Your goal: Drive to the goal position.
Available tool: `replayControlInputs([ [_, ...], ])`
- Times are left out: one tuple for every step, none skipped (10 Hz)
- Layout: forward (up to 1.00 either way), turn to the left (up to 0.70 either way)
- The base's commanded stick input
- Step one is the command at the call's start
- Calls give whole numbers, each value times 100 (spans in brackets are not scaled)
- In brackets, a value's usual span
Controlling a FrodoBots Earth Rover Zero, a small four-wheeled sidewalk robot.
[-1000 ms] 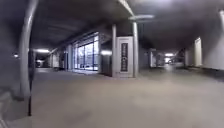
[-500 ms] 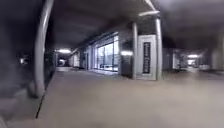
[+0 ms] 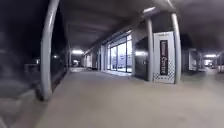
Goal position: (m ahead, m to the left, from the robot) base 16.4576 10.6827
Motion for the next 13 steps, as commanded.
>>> replayControlInputs([
  [70, 2],
  [70, 2],
  [70, 2],
  [70, 2],
  [70, 2],
  [70, 2],
  [70, 2],
  [70, 2],
  [70, 2],
  [70, 19],
  [70, 21],
  [70, 21],
  [70, 23],
])
